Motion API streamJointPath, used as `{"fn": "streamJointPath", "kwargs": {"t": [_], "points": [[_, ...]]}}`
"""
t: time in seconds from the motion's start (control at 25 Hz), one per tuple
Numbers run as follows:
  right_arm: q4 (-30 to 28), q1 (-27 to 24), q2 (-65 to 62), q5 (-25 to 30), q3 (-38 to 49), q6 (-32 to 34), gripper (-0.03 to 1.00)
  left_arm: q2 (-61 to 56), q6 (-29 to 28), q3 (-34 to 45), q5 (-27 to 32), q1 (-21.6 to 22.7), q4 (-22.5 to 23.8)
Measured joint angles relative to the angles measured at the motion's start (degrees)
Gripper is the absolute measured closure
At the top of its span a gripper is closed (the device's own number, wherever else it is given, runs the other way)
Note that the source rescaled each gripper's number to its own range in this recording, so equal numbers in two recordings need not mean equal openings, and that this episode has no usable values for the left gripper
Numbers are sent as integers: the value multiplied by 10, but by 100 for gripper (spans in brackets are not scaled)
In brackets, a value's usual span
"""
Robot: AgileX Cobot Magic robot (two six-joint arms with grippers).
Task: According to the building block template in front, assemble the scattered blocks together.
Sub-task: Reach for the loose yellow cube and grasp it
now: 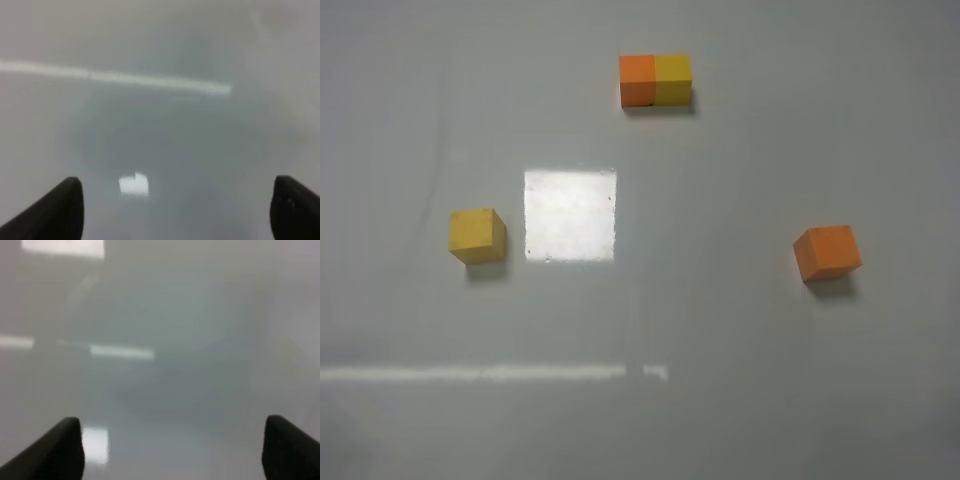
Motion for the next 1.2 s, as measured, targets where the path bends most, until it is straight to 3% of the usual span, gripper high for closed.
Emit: {"fn": "streamJointPath", "kwargs": {"t": [0.12, 0.28, 0.36, 0.64, 1.2], "points": [[18, 13, 34, -5, -26, -60, 26, 0, 0, 0, 0, 0, 0], [6, 60, 102, -4, -95, -133, 4, 0, 0, 0, 0, 0, 0], [-13, 89, 146, -1, -141, -160, -1, 0, 0, 0, 0, 0, 0], [-67, 215, 342, 20, -325, -224, -3, 0, 0, 0, 0, 0, 0], [-131, 509, 719, 54, -637, -246, -3, 0, 0, 0, 0, 0, 0]]}}
